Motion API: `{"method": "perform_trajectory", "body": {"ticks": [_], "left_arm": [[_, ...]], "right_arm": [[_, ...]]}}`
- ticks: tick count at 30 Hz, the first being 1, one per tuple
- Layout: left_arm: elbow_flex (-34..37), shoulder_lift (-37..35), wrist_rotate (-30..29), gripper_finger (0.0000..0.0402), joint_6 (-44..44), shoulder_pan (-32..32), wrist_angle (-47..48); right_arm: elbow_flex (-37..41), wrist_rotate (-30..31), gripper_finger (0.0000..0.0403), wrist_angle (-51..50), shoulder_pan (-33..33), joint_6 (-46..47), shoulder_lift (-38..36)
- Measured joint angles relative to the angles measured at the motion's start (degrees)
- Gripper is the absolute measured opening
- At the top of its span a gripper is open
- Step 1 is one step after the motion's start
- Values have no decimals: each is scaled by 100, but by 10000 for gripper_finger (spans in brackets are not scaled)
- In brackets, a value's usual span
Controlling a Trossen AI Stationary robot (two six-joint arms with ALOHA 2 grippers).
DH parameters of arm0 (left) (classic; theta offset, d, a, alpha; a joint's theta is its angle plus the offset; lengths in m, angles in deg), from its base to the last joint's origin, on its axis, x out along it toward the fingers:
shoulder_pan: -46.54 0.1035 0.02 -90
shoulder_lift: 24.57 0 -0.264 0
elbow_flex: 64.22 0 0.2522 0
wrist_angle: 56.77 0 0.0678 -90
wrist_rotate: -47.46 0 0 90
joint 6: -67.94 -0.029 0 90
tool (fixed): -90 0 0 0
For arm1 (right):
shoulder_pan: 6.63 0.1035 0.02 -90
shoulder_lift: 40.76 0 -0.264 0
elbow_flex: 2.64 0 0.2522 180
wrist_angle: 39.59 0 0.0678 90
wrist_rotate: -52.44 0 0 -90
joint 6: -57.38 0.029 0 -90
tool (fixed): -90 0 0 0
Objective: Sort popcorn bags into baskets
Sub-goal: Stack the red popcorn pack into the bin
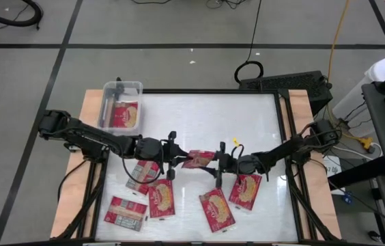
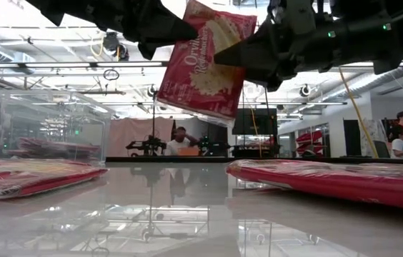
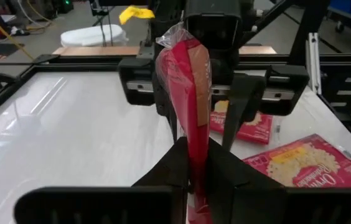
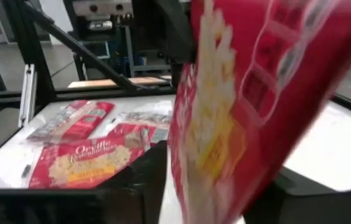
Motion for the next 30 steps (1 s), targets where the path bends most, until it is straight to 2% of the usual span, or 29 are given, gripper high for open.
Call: {"method": "perform_trajectory", "body": {"ticks": [6,8,10,15,19,23,30], "left_arm": [[0,0,15,29,65,-8,-57],[0,0,59,34,111,-27,-59],[-2,-2,124,49,206,-53,-25],[9,-190,-14,109,584,-59,843],[5,-327,62,146,621,-63,970],[2,-297,358,172,673,-64,443],[0,336,688,200,652,-22,-691]], "right_arm": [[9,-5,42,23,-5,-5,0],[9,-11,18,69,0,-52,0],[9,-35,16,127,0,-102,1],[15,-7,33,79,15,33,-64],[26,-53,16,9,16,53,-143],[22,-159,7,48,13,53,-153],[22,-181,19,83,4,136,-153]]}}
